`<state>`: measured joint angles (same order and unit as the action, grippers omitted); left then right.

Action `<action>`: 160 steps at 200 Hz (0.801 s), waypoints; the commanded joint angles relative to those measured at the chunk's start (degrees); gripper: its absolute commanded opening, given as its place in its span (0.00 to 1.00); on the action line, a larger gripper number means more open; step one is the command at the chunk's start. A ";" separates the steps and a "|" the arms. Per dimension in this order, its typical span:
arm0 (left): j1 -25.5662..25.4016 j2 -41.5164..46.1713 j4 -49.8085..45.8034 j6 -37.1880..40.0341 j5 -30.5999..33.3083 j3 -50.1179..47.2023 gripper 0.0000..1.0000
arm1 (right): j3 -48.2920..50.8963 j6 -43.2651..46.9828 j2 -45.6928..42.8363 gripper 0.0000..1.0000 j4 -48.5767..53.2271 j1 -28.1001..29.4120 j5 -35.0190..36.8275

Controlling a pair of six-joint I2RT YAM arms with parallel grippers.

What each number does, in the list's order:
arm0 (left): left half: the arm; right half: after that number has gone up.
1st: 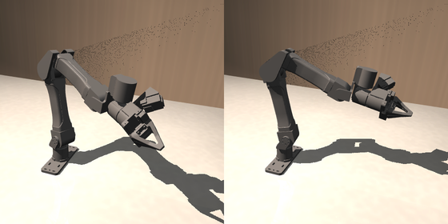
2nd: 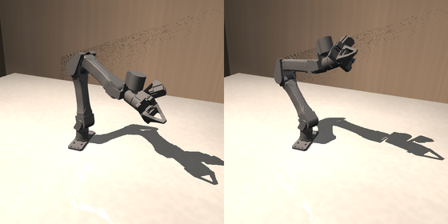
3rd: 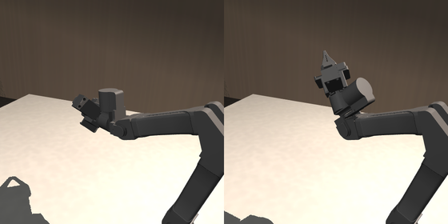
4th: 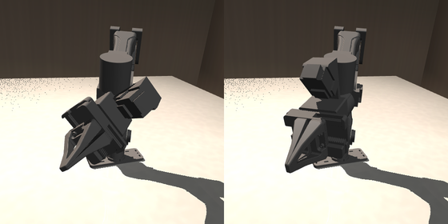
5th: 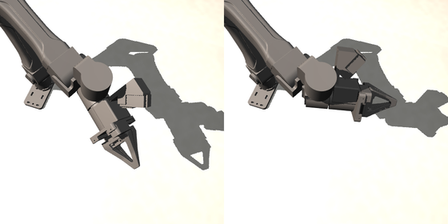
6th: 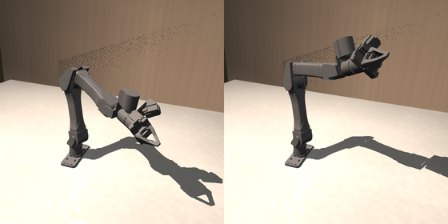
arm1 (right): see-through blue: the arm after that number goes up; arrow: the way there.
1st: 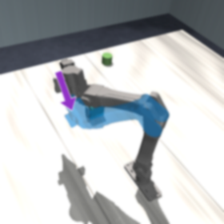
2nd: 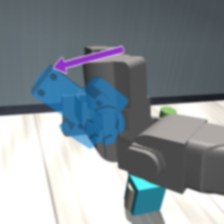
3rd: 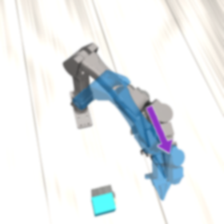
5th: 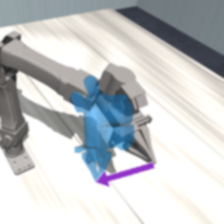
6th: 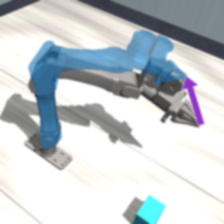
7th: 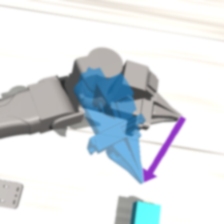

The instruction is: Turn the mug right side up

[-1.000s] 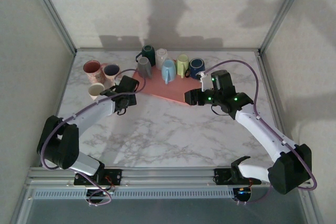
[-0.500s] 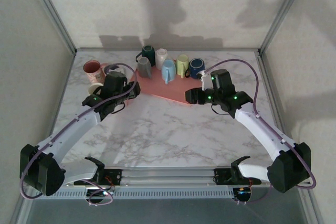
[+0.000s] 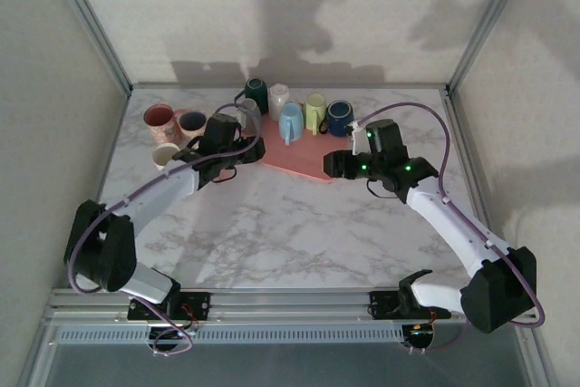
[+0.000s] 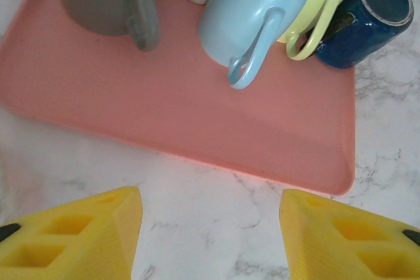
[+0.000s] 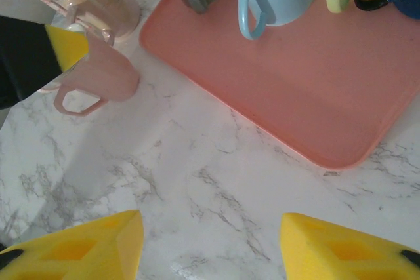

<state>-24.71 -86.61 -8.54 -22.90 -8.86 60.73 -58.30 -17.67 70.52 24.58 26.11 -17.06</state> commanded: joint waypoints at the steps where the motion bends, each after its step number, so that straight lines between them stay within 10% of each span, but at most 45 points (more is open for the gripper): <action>1: -1.21 -3.72 4.41 4.51 -1.17 3.83 0.56 | -1.81 -1.59 1.19 0.58 1.31 -1.06 0.39; 160: -4.98 -36.84 -4.25 9.61 6.73 35.31 0.54 | 0.09 -12.20 4.34 0.59 -2.14 -11.08 -7.18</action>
<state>-28.45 -119.61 -6.17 -14.92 -7.49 90.11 -58.98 -28.38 75.92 24.12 15.70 -22.76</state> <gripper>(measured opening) 0.561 0.585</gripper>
